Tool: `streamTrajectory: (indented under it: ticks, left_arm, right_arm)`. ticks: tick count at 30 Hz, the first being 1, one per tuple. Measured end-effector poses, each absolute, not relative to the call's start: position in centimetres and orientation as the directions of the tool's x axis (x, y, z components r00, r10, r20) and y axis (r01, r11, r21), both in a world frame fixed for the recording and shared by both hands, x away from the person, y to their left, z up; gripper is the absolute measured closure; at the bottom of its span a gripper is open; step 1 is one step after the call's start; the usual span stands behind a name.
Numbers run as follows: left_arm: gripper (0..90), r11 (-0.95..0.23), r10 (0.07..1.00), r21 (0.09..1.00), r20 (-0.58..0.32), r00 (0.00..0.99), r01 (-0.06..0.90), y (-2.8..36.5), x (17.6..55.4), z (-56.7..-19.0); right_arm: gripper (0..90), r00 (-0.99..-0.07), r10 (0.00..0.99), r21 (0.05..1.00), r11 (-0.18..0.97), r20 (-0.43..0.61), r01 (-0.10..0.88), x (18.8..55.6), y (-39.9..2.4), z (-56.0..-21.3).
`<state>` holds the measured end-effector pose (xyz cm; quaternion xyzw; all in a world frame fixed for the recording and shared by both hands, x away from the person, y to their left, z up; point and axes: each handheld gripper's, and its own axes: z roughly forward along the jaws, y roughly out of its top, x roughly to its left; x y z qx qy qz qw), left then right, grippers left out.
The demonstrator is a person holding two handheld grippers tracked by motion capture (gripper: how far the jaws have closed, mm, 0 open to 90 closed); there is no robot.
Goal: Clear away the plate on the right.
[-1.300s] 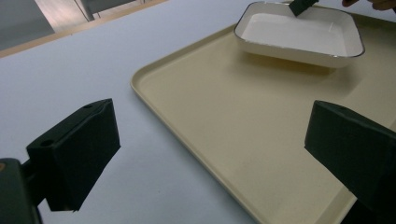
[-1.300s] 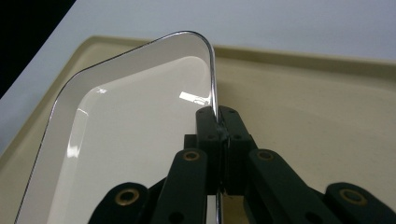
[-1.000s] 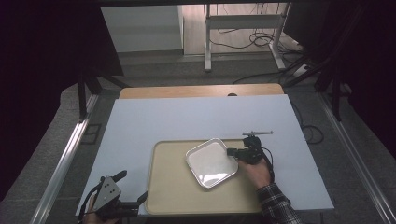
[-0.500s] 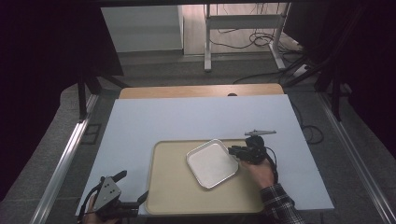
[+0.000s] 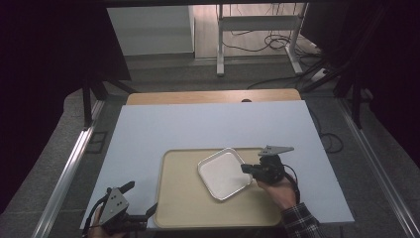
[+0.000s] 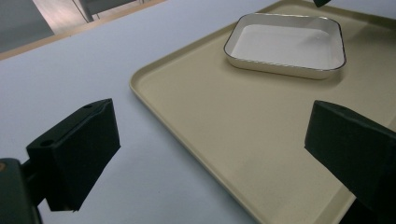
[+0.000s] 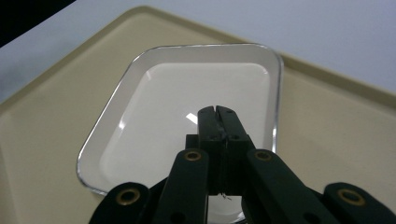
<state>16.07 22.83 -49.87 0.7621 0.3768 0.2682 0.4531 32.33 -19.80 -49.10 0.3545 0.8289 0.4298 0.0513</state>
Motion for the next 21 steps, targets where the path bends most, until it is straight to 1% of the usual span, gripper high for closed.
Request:
streamTrajectory:
  ticks: [5,15,21]
  left_arm:
    - [2.6,-0.306,0.817,0.892,0.068,0.572,0.331,22.8,16.1,-49.9]
    - [2.7,-0.311,0.817,0.891,0.073,0.573,0.331,22.7,16.1,-49.9]
    - [2.7,-0.312,0.816,0.891,0.073,0.573,0.331,22.7,16.1,-49.9]
  right_arm:
    - [90.0,-0.769,0.602,0.746,0.407,0.215,0.527,31.2,-19.4,-48.9]
    - [90.0,-0.793,0.547,0.726,0.427,0.267,0.539,28.4,-18.9,-49.4]
    - [90.0,-0.829,0.507,0.699,0.503,0.237,0.508,26.9,-17.7,-50.4]
